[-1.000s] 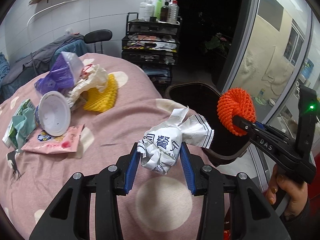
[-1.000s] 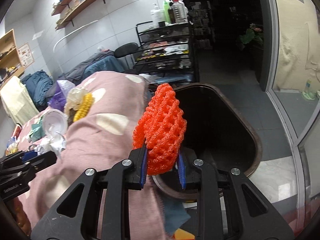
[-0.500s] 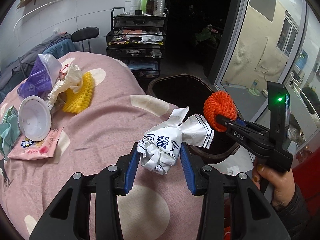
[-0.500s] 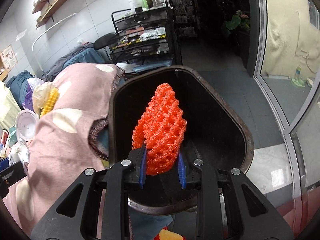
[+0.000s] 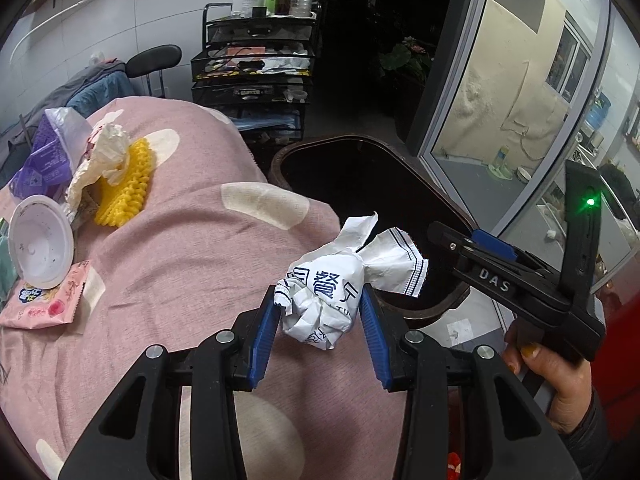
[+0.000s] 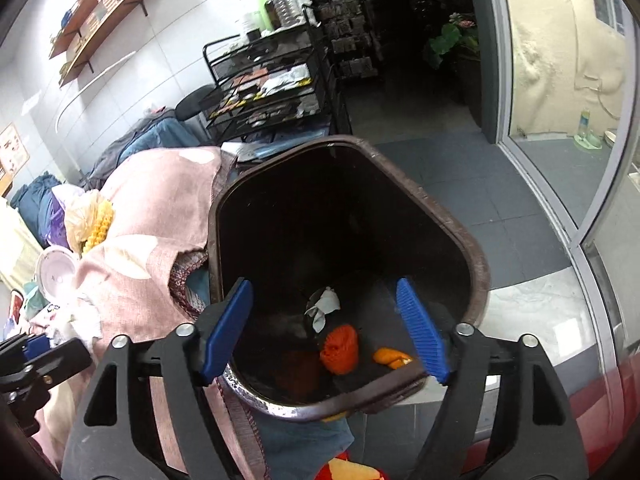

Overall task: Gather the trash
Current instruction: 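Carry the mesh net and white wrapper with both tools over the bin, then open the right tool over the bin while the left tool drops the wrapper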

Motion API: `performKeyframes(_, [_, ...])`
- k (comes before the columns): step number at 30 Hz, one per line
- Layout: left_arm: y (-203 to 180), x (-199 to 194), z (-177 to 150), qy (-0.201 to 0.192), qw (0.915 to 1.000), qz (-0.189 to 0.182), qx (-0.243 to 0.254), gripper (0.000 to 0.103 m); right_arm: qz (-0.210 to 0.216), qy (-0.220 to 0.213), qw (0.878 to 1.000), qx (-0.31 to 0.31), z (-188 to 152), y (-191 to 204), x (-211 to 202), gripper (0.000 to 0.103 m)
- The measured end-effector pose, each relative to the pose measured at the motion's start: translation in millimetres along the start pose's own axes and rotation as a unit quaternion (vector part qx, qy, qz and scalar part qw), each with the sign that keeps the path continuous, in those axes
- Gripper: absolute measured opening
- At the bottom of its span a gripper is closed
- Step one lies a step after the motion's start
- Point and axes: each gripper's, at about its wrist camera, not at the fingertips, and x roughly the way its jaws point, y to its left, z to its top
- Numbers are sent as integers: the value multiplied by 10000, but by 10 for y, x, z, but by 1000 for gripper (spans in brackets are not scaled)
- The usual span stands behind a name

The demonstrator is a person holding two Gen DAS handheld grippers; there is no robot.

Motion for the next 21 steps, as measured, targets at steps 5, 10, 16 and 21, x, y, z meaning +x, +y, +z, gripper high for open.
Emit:
performKeyframes(5, [-103,97,65,85,9999,-84,97,41,-66,-123,9998,123,-10,-97,-132,80])
performKeyframes(10, [-218,207,173,187,9995,-208,163,41,-212,-273,9992,201,-9,-210,-245,82])
performKeyframes(16, [-438,371,297,318,9983,-226,424,41,-288,-359,9984,339,9,-346,-311,82])
performKeyframes(21, [-559,482,415,394,9975,-172,562,41,-344,-455,9976,386,33,-423,-359,82])
